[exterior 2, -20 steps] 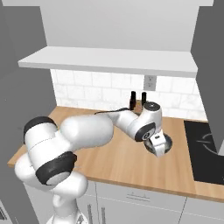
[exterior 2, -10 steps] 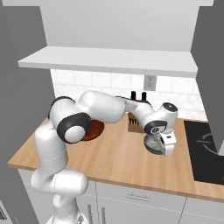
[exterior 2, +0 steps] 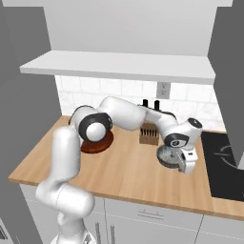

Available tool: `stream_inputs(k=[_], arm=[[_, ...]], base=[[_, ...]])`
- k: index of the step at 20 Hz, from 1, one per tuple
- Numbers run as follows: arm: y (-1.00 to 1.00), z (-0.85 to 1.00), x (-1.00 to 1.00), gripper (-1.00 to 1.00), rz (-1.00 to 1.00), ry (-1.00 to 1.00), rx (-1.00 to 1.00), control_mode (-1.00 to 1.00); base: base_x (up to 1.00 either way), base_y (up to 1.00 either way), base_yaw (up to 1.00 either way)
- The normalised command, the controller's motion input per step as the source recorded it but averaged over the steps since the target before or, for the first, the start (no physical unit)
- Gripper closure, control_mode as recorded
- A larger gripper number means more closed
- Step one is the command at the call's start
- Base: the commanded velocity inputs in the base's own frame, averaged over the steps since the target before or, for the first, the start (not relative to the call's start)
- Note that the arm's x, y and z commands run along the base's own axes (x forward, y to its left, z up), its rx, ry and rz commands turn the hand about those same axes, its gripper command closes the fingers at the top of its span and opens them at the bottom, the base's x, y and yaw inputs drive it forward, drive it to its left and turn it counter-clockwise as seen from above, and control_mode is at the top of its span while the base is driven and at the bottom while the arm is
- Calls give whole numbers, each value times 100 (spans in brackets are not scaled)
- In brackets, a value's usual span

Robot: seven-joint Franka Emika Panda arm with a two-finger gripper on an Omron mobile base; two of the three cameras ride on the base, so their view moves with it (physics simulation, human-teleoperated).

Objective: Pick up the bowls on the counter and stack them on top of one another in the open cabinet. Place the smaller bowl on top of the larger bowl.

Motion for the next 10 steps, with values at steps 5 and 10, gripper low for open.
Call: stream_inputs(k=[5, 10], arm=[[15, -51, 21, 100, 0, 2, 0, -100], [0, -1, 0, 100, -1, 0, 0, -100]], base=[[0, 0, 0], [0, 0, 0]])
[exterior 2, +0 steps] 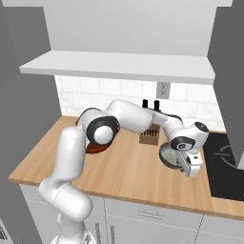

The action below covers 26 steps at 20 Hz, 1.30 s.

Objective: Pick up the bowls on the counter and stack them on top of one another in the open cabinet. Place the smaller bowl on top of the larger bowl.

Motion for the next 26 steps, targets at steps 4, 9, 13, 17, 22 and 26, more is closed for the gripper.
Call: stream_inputs(k=[4, 9, 13, 17, 22, 26], arm=[[14, 3, 0, 100, -2, 0, 0, -100], [66, 35, -15, 100, 0, -12, 0, -100], [90, 46, -24, 100, 3, -19, -4, -100], [97, 68, -12, 100, 4, -19, -2, -100], [100, 68, -17, 100, 5, -12, -9, -100], [100, 61, -6, 100, 5, -2, -5, -100]], base=[[0, 0, 0], [0, 0, 0], [0, 0, 0], [0, 0, 0], [0, 0, 0], [0, 0, 0]])
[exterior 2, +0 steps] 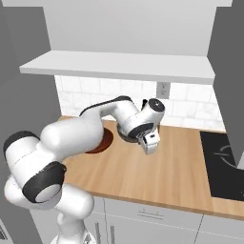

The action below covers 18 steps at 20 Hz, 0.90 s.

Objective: Pick up the bowls on the counter and stack them on top of one another in the open cabinet. Place the smaller bowl on top of the larger bowl.

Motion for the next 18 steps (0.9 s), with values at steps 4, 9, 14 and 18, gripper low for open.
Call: stream_inputs(k=[4, 9, 14, 18], arm=[[100, 29, -1, 100, 10, 0, -5, -100], [100, -1, 5, 100, 11, 1, -8, -100], [99, -13, 26, 100, 5, 5, -6, -100], [54, -8, 38, 100, 1, 2, 0, -100]], base=[[0, 0, 0], [0, 0, 0], [0, 0, 0], [0, 0, 0]])
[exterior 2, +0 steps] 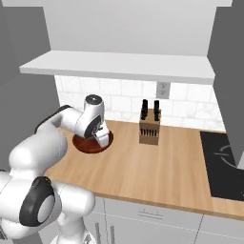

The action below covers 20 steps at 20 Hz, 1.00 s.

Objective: Pick up the bowls on the counter and stack them on top of one another in the open cabinet. Place the smaller bowl on top of the larger bowl.

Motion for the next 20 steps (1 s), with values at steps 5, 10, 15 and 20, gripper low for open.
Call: stream_inputs(k=[5, 10, 15, 20], arm=[[22, -24, 33, 100, 0, 11, 0, -100], [19, -40, 21, 100, 0, 13, 0, -100], [13, -24, 12, 100, 0, 5, 0, -100], [2, -12, 17, 100, 0, 0, 0, -100]], base=[[0, 0, 0], [0, 0, 0], [0, 0, 0], [0, 0, 0]])
